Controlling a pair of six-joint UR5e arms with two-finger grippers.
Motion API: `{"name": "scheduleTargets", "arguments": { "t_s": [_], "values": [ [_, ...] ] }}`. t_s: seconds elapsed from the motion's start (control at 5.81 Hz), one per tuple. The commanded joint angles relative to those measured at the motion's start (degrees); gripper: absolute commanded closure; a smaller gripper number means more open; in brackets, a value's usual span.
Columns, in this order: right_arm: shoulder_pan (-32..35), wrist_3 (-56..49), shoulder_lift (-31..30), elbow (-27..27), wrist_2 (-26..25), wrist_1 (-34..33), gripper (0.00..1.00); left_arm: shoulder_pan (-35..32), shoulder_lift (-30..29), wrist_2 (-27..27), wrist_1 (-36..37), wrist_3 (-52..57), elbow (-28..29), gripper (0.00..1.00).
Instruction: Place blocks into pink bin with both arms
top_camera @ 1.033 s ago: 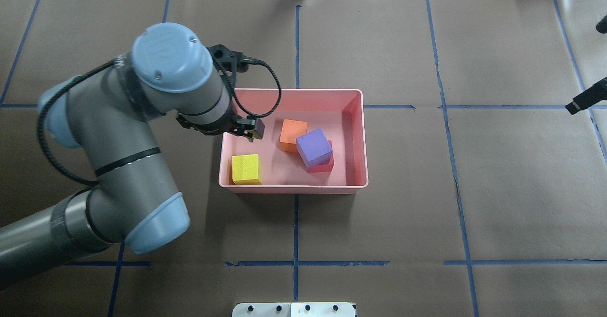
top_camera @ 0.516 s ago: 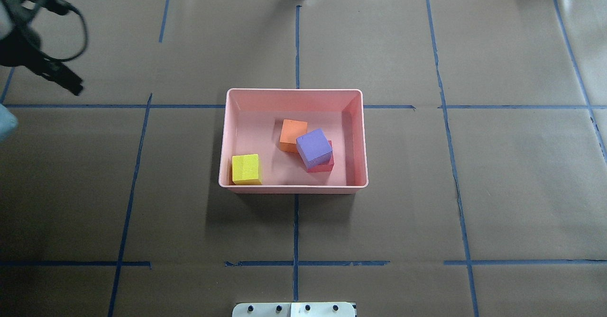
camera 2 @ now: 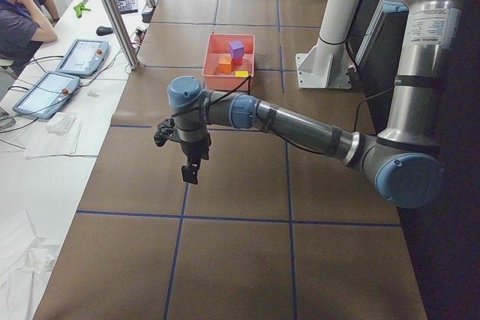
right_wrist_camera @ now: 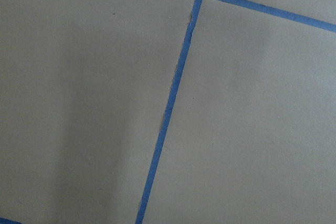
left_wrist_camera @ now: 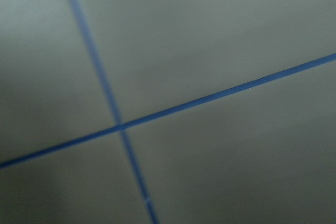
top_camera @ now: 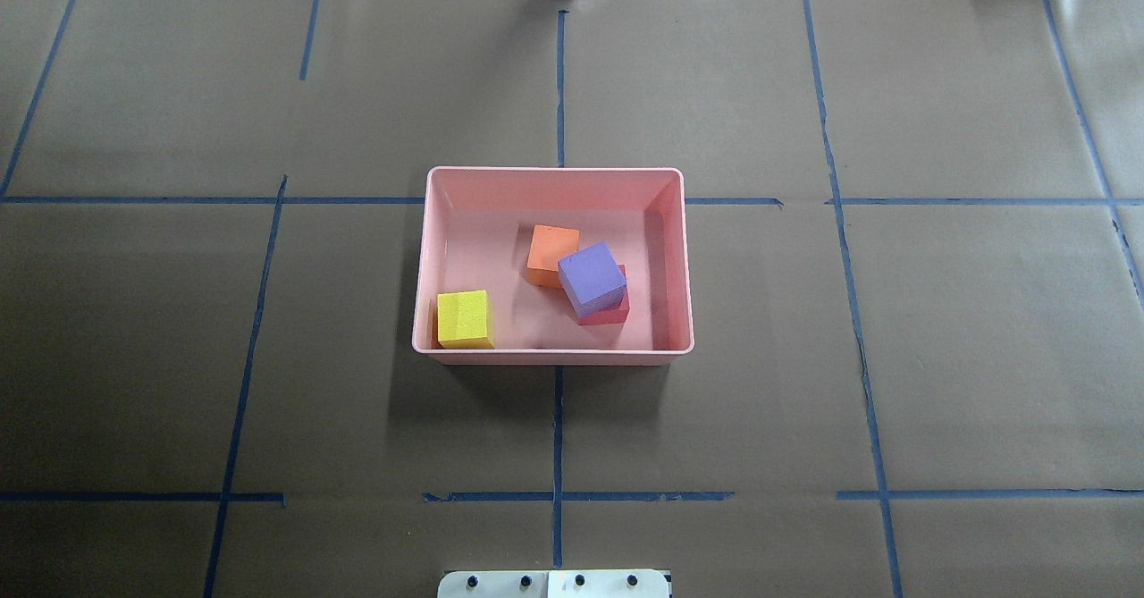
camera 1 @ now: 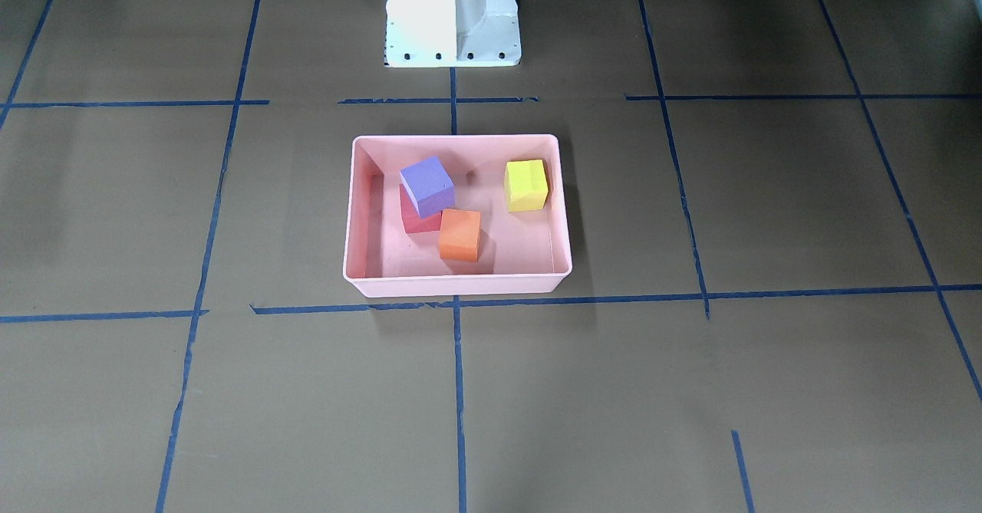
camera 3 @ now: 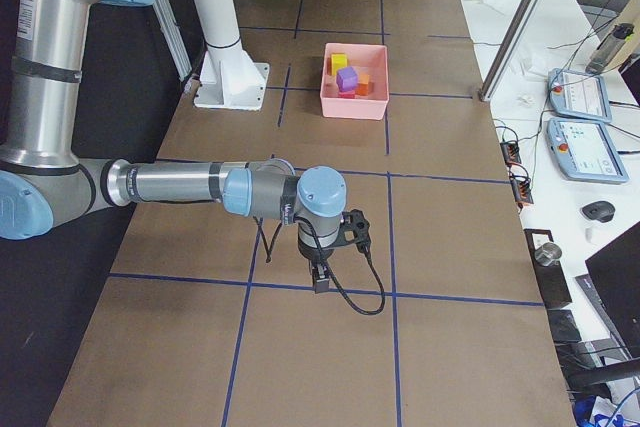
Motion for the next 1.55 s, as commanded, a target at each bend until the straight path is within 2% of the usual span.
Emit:
{"name": "scheduleTargets", "arguments": {
  "t_s": [0.0, 0.34, 1.38],
  "values": [
    [0.0, 0.5, 0.1, 0.2, 0.1, 0.0, 0.00, -0.8, 4.8, -2.1, -1.7, 0.5, -0.2, 0.00],
    [0.0, 1.3, 0.5, 0.2, 0.1, 0.1, 0.00, -0.8, 8.7, -1.9, -6.3, -0.2, 0.3, 0.00],
    [0.0, 1.2, 1.1, 0.0, 0.0, 0.2, 0.00, -0.8, 10.1, -1.6, -5.7, -0.2, -0.9, 0.00]
  ]
}}
